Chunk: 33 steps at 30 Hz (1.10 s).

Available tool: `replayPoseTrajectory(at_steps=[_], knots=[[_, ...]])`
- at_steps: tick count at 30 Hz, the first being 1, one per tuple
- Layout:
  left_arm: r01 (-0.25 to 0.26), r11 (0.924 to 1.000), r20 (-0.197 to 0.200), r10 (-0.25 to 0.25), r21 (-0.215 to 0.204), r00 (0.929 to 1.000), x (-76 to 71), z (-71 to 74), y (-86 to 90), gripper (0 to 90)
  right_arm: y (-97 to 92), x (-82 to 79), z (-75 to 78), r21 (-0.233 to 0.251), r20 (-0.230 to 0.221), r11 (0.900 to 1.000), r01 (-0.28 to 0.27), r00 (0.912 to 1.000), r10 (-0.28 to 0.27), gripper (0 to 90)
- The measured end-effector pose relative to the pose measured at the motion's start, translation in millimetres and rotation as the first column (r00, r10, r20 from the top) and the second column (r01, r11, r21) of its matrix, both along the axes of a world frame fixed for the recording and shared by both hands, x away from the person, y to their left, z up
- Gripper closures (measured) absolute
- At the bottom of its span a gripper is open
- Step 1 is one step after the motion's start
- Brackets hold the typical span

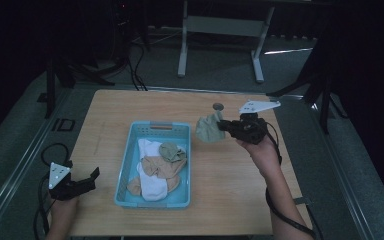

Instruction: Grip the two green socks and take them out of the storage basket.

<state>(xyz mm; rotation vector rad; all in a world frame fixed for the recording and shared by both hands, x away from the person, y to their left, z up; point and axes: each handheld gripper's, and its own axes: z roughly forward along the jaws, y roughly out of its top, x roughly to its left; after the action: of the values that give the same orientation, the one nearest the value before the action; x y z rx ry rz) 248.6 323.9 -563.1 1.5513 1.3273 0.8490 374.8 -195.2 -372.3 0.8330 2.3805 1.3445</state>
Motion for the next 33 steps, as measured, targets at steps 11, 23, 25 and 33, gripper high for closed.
replayPoseTrajectory(at_steps=[11,23,25,33], knots=[[0.003,1.0000,0.002,-0.003,-0.001,1.0000,0.0,0.0,0.2,0.0,-36.2,11.7,-37.4,-0.016,-0.048,0.9937,0.111,0.9925,-0.112,86.0],[0.000,1.0000,0.005,0.000,-0.007,1.0000,-0.3,-0.1,0.9,0.0,-61.0,16.9,-85.8,-0.039,-0.117,0.9806,0.192,0.9738,-0.195,86.0],[0.001,1.0000,0.004,-0.001,-0.005,1.0000,-0.3,-0.1,0.8,0.0,-64.5,17.8,-94.6,-0.042,-0.132,0.9777,0.206,0.9687,-0.210,86.0],[0.004,1.0000,0.003,-0.003,-0.004,1.0000,-0.3,-0.1,0.6,0.0,-72.1,22.3,-124.2,-0.079,-0.171,0.9652,0.249,0.9505,-0.259,86.0]])
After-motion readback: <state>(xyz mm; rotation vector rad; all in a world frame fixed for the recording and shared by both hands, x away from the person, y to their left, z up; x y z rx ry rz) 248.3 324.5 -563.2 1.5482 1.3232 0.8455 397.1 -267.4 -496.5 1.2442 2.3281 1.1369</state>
